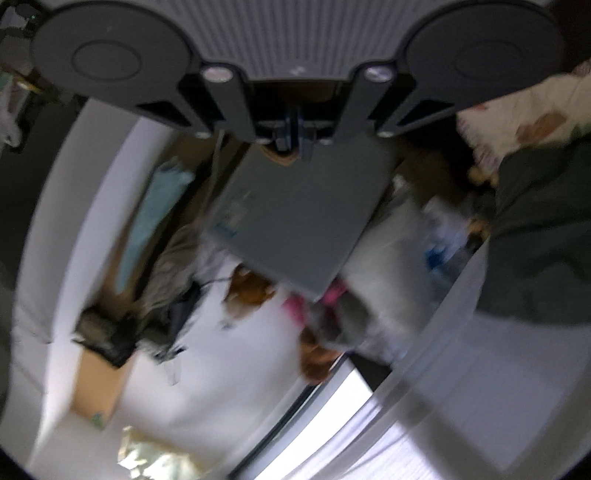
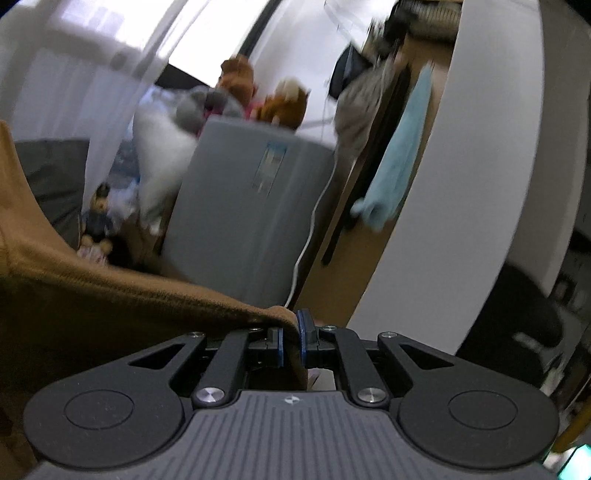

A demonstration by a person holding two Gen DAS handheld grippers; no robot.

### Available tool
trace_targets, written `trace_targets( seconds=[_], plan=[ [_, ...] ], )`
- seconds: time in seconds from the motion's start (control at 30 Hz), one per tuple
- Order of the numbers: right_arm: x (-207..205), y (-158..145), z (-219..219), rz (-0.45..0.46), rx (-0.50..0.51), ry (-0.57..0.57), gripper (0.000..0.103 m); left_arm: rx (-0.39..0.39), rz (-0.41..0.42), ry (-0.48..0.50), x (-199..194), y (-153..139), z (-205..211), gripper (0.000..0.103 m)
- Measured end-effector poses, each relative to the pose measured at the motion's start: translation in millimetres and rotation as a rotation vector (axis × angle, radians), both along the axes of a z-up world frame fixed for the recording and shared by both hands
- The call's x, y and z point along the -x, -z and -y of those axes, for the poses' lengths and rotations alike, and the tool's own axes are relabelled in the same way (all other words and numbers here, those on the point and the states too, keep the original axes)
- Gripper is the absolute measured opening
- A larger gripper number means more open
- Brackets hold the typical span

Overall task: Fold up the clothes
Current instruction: 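Carry the held brown shirt with both grippers down toward the cardboard box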

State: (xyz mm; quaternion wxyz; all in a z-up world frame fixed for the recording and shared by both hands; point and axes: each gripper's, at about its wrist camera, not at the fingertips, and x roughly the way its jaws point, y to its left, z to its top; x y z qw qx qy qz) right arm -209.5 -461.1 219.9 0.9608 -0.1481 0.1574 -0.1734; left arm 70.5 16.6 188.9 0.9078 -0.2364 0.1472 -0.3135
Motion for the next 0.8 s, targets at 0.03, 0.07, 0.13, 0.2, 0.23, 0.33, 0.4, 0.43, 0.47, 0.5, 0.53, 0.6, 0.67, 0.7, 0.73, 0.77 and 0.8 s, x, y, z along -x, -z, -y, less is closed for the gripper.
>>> trace_targets(
  seconds=[0.03, 0.07, 0.13, 0.2, 0.23, 0.33, 0.4, 0.43, 0.47, 0.5, 0.53, 0.6, 0.67, 0.7, 0.73, 0.77, 0.8],
  plan=[
    [-8, 8, 2, -0.013, -0.012, -0.003, 0.009, -0.008, -0.014, -0.002, -8, 4, 1, 0.004],
    [-16, 16, 3, -0.026, -0.022, -0.006, 0.009, -0.015, -0.025, -0.004, -16, 8, 2, 0.004],
    [-33, 30, 6, -0.049, -0.036, -0.014, 0.009, -0.030, -0.040, -0.006, -28, 13, 3, 0.004],
    [-47, 40, 7, -0.066, -0.045, -0.017, 0.009, -0.051, -0.049, -0.004, -42, 16, 6, 0.004],
    [-51, 44, 8, -0.072, -0.050, -0.017, 0.009, -0.062, -0.054, -0.003, -50, 18, 9, 0.004],
    [-69, 57, 13, -0.101, -0.071, -0.016, 0.009, -0.121, -0.079, 0.003, -79, 30, 19, 0.004],
    [-83, 67, 17, -0.126, -0.086, -0.013, 0.009, -0.146, -0.098, 0.009, -91, 43, 25, 0.004],
    [-89, 73, 19, -0.139, -0.093, -0.011, 0.009, -0.153, -0.103, 0.011, -95, 46, 26, 0.004],
    [-96, 79, 21, -0.153, -0.101, -0.008, 0.009, -0.164, -0.110, 0.014, -101, 51, 29, 0.004],
    [-103, 85, 24, -0.168, -0.108, -0.003, 0.009, -0.176, -0.121, 0.018, -109, 57, 32, 0.004],
    [-109, 91, 26, -0.180, -0.113, 0.001, 0.009, -0.181, -0.130, 0.020, -114, 62, 35, 0.004],
    [-119, 102, 30, -0.204, -0.127, 0.008, 0.009, -0.189, -0.148, 0.025, -125, 69, 39, 0.004],
    [-128, 111, 34, -0.224, -0.139, 0.014, 0.009, -0.202, -0.163, 0.031, -136, 76, 45, 0.004],
    [-133, 117, 37, -0.237, -0.144, 0.019, 0.009, -0.210, -0.166, 0.033, -140, 79, 47, 0.004],
    [-138, 122, 39, -0.249, -0.147, 0.023, 0.009, -0.215, -0.172, 0.035, -145, 83, 49, 0.004],
    [-143, 127, 41, -0.260, -0.151, 0.026, 0.009, -0.219, -0.178, 0.037, -150, 87, 51, 0.004],
    [-148, 135, 44, -0.276, -0.159, 0.030, 0.009, -0.224, -0.186, 0.038, -156, 93, 53, 0.004]
  ],
)
